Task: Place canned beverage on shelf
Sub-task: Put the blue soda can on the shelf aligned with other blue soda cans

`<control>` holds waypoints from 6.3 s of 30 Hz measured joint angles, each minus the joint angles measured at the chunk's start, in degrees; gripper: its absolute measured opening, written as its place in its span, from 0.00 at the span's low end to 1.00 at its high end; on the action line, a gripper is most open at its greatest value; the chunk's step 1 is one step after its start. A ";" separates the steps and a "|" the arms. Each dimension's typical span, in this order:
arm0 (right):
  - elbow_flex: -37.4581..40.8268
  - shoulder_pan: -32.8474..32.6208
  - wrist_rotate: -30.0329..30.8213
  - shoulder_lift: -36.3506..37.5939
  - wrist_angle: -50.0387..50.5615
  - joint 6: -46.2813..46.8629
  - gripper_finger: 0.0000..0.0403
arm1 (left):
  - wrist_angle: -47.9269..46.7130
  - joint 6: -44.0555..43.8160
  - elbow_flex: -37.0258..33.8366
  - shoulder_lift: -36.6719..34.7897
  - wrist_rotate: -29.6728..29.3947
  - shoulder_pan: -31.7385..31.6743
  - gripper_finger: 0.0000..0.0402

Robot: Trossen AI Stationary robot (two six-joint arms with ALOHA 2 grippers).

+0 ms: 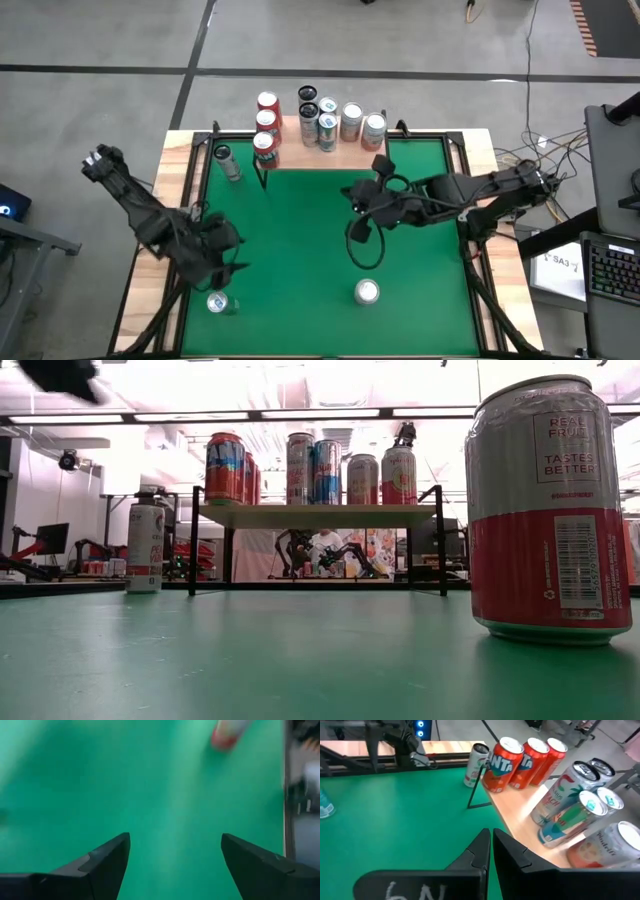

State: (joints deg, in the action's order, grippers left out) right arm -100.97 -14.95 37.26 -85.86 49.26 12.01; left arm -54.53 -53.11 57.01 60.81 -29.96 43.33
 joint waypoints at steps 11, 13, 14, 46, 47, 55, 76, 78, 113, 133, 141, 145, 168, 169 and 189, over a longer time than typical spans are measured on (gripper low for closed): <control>0.02 -1.06 0.03 -1.59 -0.45 0.06 0.03 | -19.53 -13.46 19.81 17.81 18.00 9.65 0.74; 0.02 -1.06 0.01 -1.66 -0.53 0.06 0.03 | -20.99 -13.47 21.87 19.79 18.68 11.04 0.74; 0.02 -1.06 -0.21 -1.67 -0.54 0.07 0.03 | -21.28 -13.48 22.57 20.58 18.69 11.63 0.74; 0.52 -3.07 -7.71 -4.40 -0.22 -0.46 0.03 | -20.87 -21.39 21.77 23.29 23.48 14.05 0.97; 0.52 -3.07 -7.69 -4.40 -0.22 -0.46 0.03 | -20.63 -21.37 21.75 23.69 23.48 14.13 0.96; 0.52 -3.07 -7.68 -4.40 -0.20 -0.63 0.03 | -20.04 -19.83 21.62 28.35 22.18 14.12 0.96; 0.61 -3.18 -7.70 -4.39 -0.12 -0.66 0.03 | -20.32 -19.30 21.24 37.36 23.48 13.94 0.65; 0.84 -3.19 -7.70 -4.38 -0.17 -0.63 0.03 | -20.57 -20.15 21.86 37.07 23.52 13.93 0.55; 24.98 -3.13 -14.86 -7.14 -47.65 -11.36 0.46 | -17.85 14.91 35.34 31.72 6.93 -15.07 0.54; 15.20 -1.37 -16.31 -18.27 -44.36 -11.19 0.85 | -13.75 18.60 37.79 31.29 4.75 -16.07 0.54; 15.06 -0.16 -16.61 -18.30 -44.62 -9.30 0.59 | -14.26 20.25 37.79 31.18 2.01 -16.10 0.55; 14.97 0.01 -16.18 -18.17 -44.33 -9.70 0.52 | -13.31 23.85 37.85 30.67 0.28 -16.00 0.74; 27.58 13.40 -17.06 -8.14 -55.48 -11.40 0.52 | 3.01 41.02 22.38 13.01 -15.57 -9.92 0.83; 28.52 14.16 -17.60 -8.06 -57.90 -11.46 0.52 | 6.05 42.33 20.05 11.63 -15.60 -9.64 0.82; 44.00 18.53 0.15 -5.63 -84.05 -4.24 0.52 | 64.99 69.80 -21.65 -13.66 -13.73 -9.27 0.81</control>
State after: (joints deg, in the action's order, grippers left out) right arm -56.97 3.58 37.41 -91.48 -34.79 7.78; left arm 10.46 16.69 35.37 47.15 -43.69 34.06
